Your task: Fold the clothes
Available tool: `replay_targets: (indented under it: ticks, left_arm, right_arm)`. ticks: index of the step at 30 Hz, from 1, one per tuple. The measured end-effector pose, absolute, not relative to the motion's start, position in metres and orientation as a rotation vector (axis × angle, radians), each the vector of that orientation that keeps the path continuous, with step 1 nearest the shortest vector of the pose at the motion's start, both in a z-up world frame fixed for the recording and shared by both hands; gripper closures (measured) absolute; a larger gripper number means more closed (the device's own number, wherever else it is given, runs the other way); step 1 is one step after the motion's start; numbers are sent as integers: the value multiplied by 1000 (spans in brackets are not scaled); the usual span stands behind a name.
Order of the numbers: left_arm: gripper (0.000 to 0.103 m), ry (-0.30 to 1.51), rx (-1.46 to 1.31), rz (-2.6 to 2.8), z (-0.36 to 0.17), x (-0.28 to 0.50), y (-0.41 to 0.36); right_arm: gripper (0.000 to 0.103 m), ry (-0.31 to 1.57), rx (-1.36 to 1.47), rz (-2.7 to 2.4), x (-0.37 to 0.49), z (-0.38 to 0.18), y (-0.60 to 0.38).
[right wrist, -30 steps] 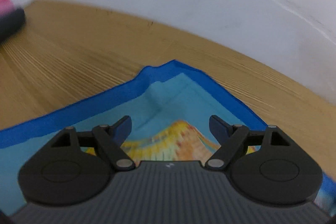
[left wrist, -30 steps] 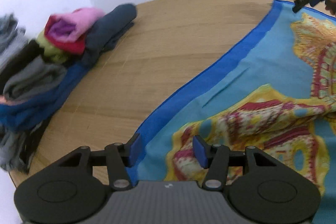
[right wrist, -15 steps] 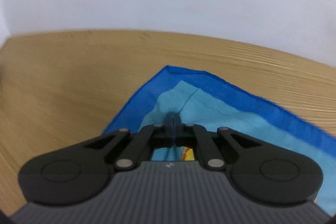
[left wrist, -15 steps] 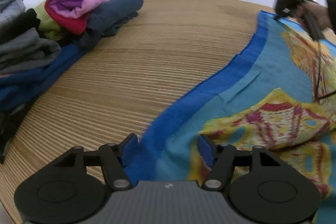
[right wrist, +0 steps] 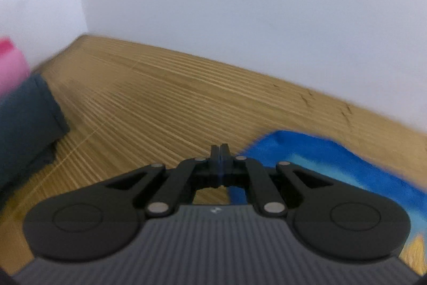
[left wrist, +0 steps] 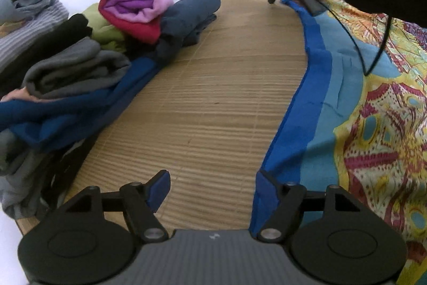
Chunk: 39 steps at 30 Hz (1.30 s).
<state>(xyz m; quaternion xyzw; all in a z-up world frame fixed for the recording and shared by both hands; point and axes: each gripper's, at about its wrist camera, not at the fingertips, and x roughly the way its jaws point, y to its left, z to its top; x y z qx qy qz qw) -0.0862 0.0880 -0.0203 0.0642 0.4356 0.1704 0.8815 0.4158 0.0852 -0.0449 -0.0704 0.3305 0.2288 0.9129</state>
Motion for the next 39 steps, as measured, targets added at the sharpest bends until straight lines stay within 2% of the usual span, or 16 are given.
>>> replay_targets:
  ticks: [5,8,10,11,15,19,26,30,32,34,39]
  left_arm:
    - [36,904,102,340,-15,-87,88]
    - [37,844,74,287,-5,-81,84]
    - [37,791,71,235,4,-74,77]
    - [37,768,77,209,6,-70,73]
    - [37,764,111,163,-5,-45,60]
    - [36,836,125,164,-24,-32,55]
    - [38,826,176,204,-25,-52,40]
    - [38,803,190,232,-7,-68,30]
    - [38,791,158,243,5,-78,26]
    - [38,786,109,241,16,-89,17]
    - [37,749,34,154,35,-125,-38]
  right_arm:
    - [97,653,-29,517,390,-10,51]
    - [95,720,-102,590,363,12,4]
    - [80,759,-173,564,335,18,-32]
    - [79,789,-179,555,320,17,-51]
    - [79,905,-227,566,257,5,-117]
    - [82,871,-388,623,200,-22,-122]
    - [80,752,-309,714,193,-17,-79]
    - [80,816,-204,651,200,-4,-65]
    - [81,802,-117,648,183,12,-87]
    - [72,793,-45,646,157,32,-122]
    - [64,765,56,589,73,66,-222]
